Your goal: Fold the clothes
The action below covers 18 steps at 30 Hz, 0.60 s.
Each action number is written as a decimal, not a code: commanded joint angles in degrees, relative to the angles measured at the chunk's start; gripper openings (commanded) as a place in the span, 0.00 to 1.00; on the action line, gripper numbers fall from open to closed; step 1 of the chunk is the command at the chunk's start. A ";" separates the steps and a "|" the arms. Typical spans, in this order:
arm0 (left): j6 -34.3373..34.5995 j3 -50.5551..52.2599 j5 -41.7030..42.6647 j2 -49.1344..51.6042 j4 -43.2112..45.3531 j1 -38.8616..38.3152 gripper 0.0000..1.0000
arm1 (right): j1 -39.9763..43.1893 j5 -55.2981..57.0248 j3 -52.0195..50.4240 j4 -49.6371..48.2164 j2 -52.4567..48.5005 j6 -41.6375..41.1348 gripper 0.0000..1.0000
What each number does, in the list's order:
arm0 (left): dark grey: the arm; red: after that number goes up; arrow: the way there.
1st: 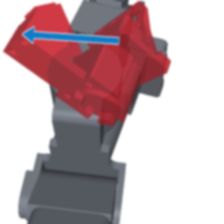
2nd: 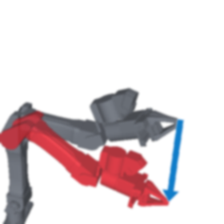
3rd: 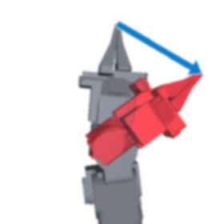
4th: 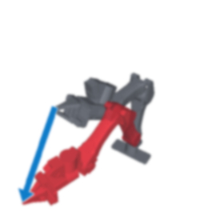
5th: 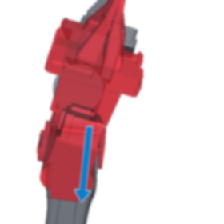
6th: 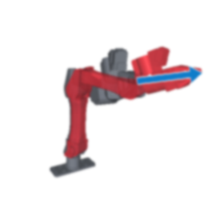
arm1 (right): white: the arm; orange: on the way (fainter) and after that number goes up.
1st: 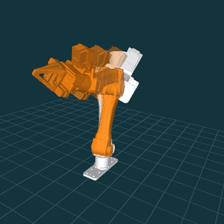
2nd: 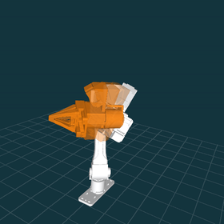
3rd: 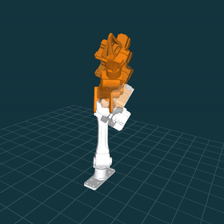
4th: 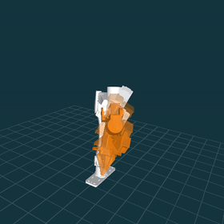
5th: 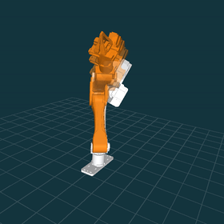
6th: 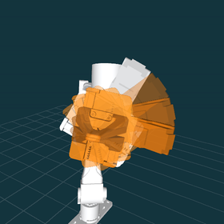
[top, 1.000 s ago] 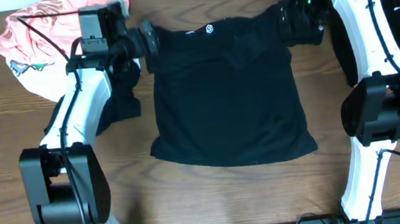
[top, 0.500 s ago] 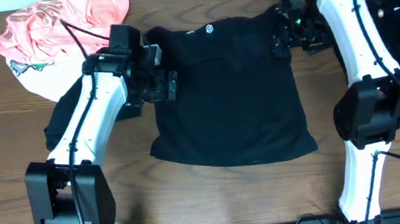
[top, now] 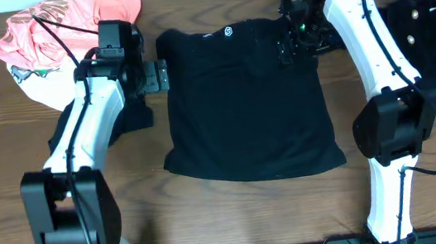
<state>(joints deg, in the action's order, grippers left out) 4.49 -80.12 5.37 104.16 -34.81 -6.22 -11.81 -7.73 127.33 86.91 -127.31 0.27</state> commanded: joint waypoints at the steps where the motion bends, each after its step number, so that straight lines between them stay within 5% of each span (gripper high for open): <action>1: 0.48 0.39 -2.05 4.24 2.10 0.22 0.96 | -0.90 -0.24 -0.37 -0.52 2.25 -0.46 0.86; 18: 0.55 0.39 -6.47 15.74 12.87 9.11 0.96 | -1.01 -0.24 -0.37 -0.68 2.25 -0.44 0.86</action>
<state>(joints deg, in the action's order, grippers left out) 4.49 -80.09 0.84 118.89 -23.07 0.19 -12.36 -7.75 127.33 86.28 -127.28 0.27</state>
